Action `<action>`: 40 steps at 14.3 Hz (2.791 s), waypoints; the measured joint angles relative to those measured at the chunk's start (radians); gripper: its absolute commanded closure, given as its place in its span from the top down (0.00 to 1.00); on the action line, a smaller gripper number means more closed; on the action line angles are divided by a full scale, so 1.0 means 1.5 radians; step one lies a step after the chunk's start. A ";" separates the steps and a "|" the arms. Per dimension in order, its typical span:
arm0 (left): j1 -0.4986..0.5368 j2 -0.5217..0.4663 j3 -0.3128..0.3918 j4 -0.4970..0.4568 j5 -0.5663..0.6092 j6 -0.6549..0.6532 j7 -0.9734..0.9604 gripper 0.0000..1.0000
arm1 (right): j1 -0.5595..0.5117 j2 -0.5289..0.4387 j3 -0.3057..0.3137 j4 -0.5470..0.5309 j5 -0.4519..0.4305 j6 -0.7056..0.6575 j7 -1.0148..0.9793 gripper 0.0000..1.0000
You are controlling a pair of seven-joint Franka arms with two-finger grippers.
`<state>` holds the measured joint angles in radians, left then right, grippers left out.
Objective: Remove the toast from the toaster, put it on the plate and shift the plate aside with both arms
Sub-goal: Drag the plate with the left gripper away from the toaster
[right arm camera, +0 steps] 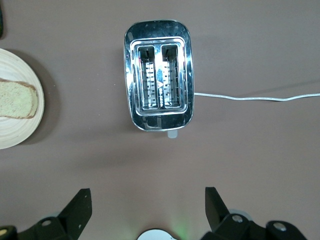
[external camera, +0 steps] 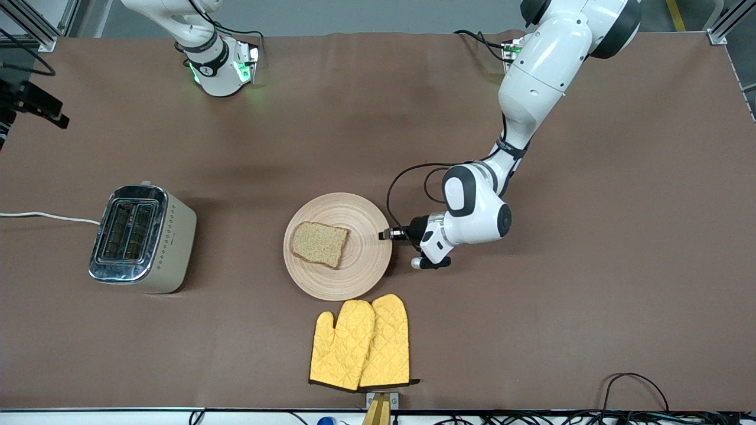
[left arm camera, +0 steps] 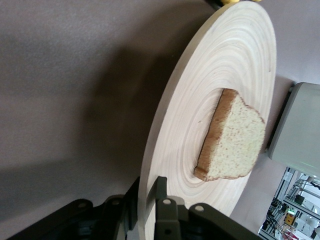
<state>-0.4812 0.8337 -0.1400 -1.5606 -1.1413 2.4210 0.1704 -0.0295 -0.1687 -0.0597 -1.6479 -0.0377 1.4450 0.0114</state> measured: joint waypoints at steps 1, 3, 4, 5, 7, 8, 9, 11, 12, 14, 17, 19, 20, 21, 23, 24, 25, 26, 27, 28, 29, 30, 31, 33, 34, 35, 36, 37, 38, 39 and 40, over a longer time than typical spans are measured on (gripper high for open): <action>0.002 0.000 0.000 0.002 0.000 -0.001 0.000 0.05 | 0.000 -0.003 0.004 0.003 0.000 -0.004 0.001 1.00; 0.009 -0.002 0.000 0.009 0.001 -0.008 -0.001 0.05 | 0.001 -0.002 0.010 0.003 0.000 -0.005 0.003 1.00; 0.019 -0.003 0.002 0.012 0.009 -0.022 -0.001 0.05 | 0.001 -0.001 0.011 0.003 0.000 -0.005 0.003 1.00; 0.033 -0.007 0.004 0.015 0.029 -0.039 -0.002 0.05 | 0.001 -0.001 0.011 0.003 0.000 -0.006 0.003 1.00; 0.080 -0.021 0.007 0.018 0.091 -0.094 -0.006 0.05 | 0.001 0.000 0.011 0.003 0.000 -0.007 0.003 1.00; 0.111 -0.031 0.008 0.020 0.131 -0.130 -0.007 0.05 | 0.001 0.000 0.011 0.003 0.000 -0.007 0.003 1.00; 0.143 -0.042 0.008 0.021 0.172 -0.165 -0.005 0.05 | 0.001 0.000 0.011 0.003 0.000 -0.007 0.003 1.00; 0.198 -0.065 0.007 0.022 0.241 -0.226 0.009 0.05 | 0.001 0.000 0.011 0.003 0.000 -0.007 0.003 1.00; 0.218 -0.075 0.008 0.022 0.261 -0.250 0.024 0.05 | 0.001 0.000 0.011 0.003 0.000 -0.008 0.003 1.00; 0.253 -0.084 0.009 0.022 0.278 -0.295 0.068 0.05 | 0.001 0.000 0.011 0.003 0.000 -0.011 0.003 1.00; 0.315 -0.084 0.011 0.019 0.281 -0.371 0.157 0.03 | 0.001 0.000 0.010 0.003 0.000 -0.011 0.003 1.00; 0.361 -0.084 0.011 0.017 0.281 -0.409 0.213 0.03 | 0.001 0.000 0.011 0.003 0.000 -0.014 0.008 1.00; 0.381 -0.084 0.011 0.016 0.281 -0.422 0.232 0.03 | 0.001 0.000 0.011 0.003 0.000 -0.016 0.013 1.00; 0.398 -0.084 0.011 0.015 0.281 -0.434 0.247 0.03 | 0.001 0.000 0.012 0.003 0.000 -0.017 0.014 1.00; 0.426 -0.084 0.011 0.013 0.281 -0.453 0.269 0.03 | 0.001 0.000 0.012 0.003 0.000 -0.016 0.015 1.00; 0.441 -0.083 0.011 0.011 0.282 -0.460 0.280 0.02 | 0.001 0.000 0.012 0.003 0.000 -0.016 0.015 1.00; 0.459 -0.081 0.011 0.009 0.282 -0.463 0.293 0.02 | 0.001 0.000 0.012 0.003 0.000 -0.017 0.015 1.00; 0.478 -0.078 0.011 0.008 0.282 -0.465 0.309 0.02 | 0.001 0.000 0.012 0.003 0.000 -0.019 0.015 1.00; 0.501 -0.073 0.012 0.006 0.282 -0.466 0.328 0.02 | 0.001 0.000 0.012 0.002 0.000 -0.021 0.015 1.00; 0.526 -0.065 0.012 0.006 0.282 -0.466 0.349 0.01 | 0.001 0.000 0.012 0.002 0.000 -0.024 0.015 1.00; 0.550 -0.056 0.012 0.006 0.283 -0.466 0.365 0.01 | 0.001 0.000 0.012 0.002 0.000 -0.025 0.015 1.00; 0.573 -0.049 0.012 0.006 0.285 -0.468 0.375 0.01 | 0.001 0.000 0.013 0.002 0.000 -0.026 0.016 1.00; 0.594 -0.044 0.012 0.006 0.289 -0.475 0.381 0.01 | 0.002 0.000 0.013 0.002 0.000 -0.027 0.017 1.00; 0.627 -0.042 0.012 0.006 0.293 -0.491 0.383 0.02 | 0.010 0.000 0.016 0.002 0.000 -0.038 0.033 1.00; 0.641 -0.041 0.012 0.006 0.294 -0.494 0.383 0.02 | 0.015 0.000 0.016 0.002 0.000 -0.043 0.042 1.00; 0.652 -0.038 0.012 0.005 0.294 -0.495 0.383 0.08 | 0.020 0.000 0.017 0.002 0.000 -0.044 0.047 1.00; 0.661 -0.032 0.013 0.005 0.294 -0.495 0.383 0.18 | 0.022 0.000 0.019 0.002 0.000 -0.044 0.049 1.00; 0.668 -0.024 0.013 0.005 0.294 -0.495 0.383 0.35 | 0.023 0.000 0.022 0.002 0.000 -0.044 0.050 1.00; 0.673 -0.017 0.012 0.008 0.293 -0.496 0.383 0.99 | 0.023 0.000 0.025 0.002 0.000 -0.044 0.051 1.00; 0.677 -0.013 0.012 0.012 0.293 -0.496 0.383 1.00 | 0.023 0.000 0.026 0.003 0.000 -0.044 0.052 1.00; 0.680 -0.011 0.012 0.015 0.293 -0.497 0.383 1.00 | 0.023 0.000 0.026 0.003 0.000 -0.044 0.052 1.00</action>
<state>0.5383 0.8169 -0.1225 -1.5385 -0.7013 1.6756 0.7452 0.0045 -0.1681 -0.0211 -1.6441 -0.0375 1.3797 0.0895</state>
